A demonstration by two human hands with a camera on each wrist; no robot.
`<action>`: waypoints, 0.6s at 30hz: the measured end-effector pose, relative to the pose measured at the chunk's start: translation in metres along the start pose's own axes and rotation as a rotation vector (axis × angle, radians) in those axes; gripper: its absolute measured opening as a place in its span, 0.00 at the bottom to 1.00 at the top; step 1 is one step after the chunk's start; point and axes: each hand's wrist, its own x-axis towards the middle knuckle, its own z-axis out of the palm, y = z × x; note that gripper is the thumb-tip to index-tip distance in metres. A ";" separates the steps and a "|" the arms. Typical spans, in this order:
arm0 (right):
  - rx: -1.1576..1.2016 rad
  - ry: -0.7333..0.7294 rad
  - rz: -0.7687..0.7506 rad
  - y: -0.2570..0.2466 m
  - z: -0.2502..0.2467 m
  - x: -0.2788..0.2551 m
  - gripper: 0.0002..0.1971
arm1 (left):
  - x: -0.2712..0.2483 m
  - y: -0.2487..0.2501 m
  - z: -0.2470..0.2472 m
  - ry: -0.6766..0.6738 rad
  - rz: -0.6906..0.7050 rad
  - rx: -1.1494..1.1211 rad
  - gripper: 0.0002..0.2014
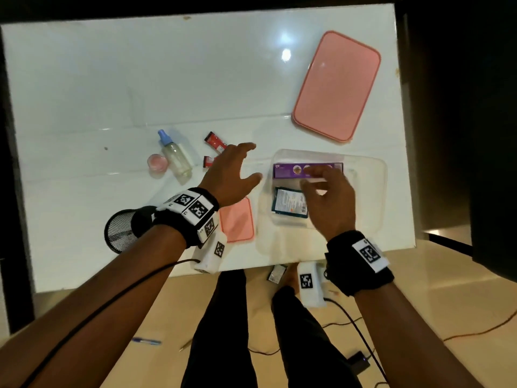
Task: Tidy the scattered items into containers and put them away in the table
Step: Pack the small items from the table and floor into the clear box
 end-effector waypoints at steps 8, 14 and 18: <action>-0.340 -0.250 -0.180 -0.110 0.090 0.049 0.08 | 0.004 -0.051 -0.027 -0.121 -0.024 0.540 0.28; -0.722 -0.471 -0.200 -0.126 0.155 0.126 0.12 | 0.000 -0.056 -0.005 -0.083 0.039 0.699 0.23; -0.873 -0.569 -0.222 -0.108 0.187 0.130 0.10 | -0.004 -0.058 -0.004 -0.048 -0.056 0.624 0.18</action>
